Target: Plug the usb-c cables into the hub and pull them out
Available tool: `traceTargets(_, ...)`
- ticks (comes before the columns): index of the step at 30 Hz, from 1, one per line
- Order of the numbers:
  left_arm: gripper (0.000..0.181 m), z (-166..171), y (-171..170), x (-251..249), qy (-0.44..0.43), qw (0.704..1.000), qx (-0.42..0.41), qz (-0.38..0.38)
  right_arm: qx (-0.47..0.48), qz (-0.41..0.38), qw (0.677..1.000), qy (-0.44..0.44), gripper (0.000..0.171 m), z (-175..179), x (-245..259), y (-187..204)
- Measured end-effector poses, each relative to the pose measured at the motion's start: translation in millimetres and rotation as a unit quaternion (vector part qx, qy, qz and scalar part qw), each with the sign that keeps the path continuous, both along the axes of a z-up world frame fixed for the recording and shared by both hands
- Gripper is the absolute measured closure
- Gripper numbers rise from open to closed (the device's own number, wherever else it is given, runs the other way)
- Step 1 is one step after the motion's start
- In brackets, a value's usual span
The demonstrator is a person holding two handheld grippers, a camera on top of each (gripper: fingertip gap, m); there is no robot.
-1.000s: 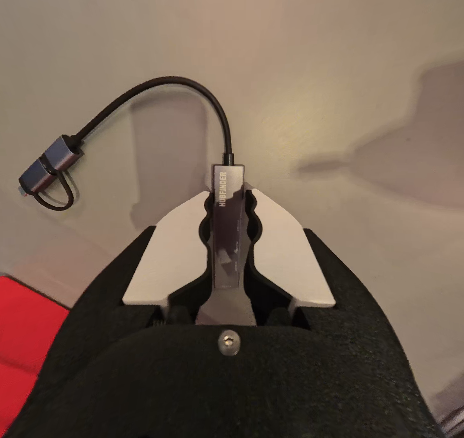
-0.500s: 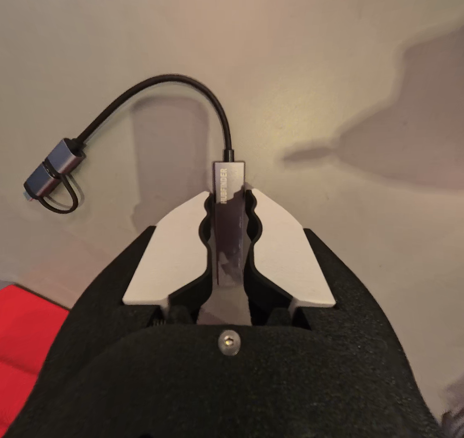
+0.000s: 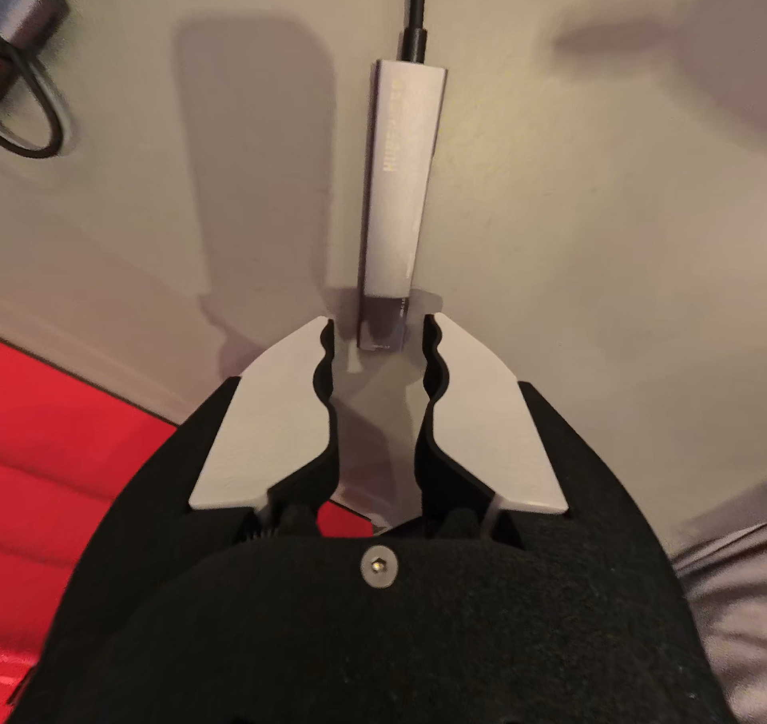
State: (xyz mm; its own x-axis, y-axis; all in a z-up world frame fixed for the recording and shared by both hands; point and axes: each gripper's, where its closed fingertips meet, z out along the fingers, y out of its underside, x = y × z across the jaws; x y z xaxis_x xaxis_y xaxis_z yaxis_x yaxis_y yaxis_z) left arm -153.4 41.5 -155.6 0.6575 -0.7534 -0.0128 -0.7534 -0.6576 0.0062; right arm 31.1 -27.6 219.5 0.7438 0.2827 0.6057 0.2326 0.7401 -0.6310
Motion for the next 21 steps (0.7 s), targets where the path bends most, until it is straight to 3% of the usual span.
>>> traceTargets(14,0.146,-6,1,2,-0.028,0.999,0.023,-0.04,0.003,0.004,1.0,0.0,0.164,1,1,-2)
traceTargets(15,0.16,-6,2,4,-0.034,0.998,0.028,-0.045,0.002,0.005,1.0,0.0,0.164,0,0,-2)
traceTargets(21,0.16,-6,4,11,-0.036,0.997,0.03,-0.06,0.003,0.004,1.0,-0.009,0.164,-2,-3,-2)
